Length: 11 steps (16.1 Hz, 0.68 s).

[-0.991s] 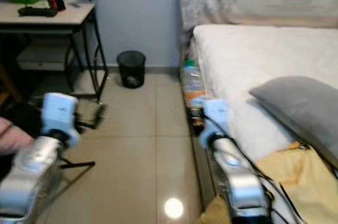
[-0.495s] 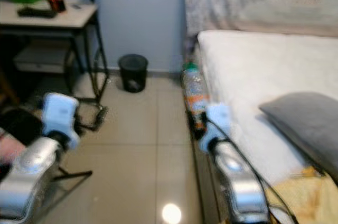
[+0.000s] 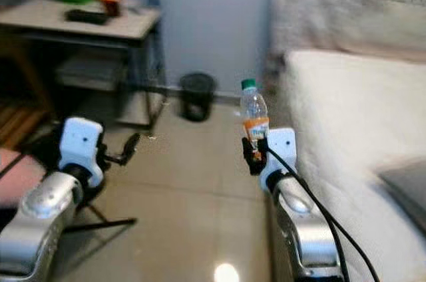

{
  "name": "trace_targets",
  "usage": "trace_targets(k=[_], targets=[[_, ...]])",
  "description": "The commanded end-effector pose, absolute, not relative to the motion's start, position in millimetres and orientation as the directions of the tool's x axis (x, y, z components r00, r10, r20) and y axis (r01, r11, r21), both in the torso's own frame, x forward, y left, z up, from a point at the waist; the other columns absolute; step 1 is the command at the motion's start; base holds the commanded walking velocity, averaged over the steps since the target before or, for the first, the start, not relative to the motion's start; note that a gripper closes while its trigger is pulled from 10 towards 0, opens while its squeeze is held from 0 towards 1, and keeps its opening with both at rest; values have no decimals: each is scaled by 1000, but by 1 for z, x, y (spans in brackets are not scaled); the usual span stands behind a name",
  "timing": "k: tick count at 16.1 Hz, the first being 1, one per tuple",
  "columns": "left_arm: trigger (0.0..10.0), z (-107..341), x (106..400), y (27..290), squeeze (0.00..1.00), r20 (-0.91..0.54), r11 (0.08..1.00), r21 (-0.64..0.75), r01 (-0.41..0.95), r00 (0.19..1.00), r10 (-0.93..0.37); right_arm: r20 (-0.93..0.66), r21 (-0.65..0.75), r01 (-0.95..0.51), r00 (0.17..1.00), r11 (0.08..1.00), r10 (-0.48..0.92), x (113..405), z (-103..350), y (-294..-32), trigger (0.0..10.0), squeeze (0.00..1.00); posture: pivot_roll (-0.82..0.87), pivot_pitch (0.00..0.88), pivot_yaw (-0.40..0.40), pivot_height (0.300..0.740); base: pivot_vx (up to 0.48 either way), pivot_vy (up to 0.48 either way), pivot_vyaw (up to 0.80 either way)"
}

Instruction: Clean up the room

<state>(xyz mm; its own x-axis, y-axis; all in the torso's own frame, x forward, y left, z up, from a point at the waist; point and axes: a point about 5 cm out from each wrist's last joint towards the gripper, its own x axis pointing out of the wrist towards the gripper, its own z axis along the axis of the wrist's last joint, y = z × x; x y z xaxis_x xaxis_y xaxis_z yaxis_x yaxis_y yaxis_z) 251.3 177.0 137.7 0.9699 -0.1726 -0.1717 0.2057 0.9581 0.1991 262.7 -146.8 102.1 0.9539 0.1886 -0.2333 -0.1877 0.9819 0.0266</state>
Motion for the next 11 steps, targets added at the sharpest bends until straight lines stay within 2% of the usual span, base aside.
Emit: trace_targets(k=[1, 11], targets=[[10000, 139, 252, 176, 0, -165, 958, 201, 207, 971, -175, -218, 22, -207, 954, 978, 207, 264, 106, -143, 10000, 0, -90, 0, -32, 740, 364, 0, 0], [10000, 141, 254, 184, 0, -166, 959, 207, 191, 973, -158, -231, 29, -190, 954, 981, 192, 267, 103, -142, 10000, 0, -88, 0, -21, 740, 375, 0, 0]])
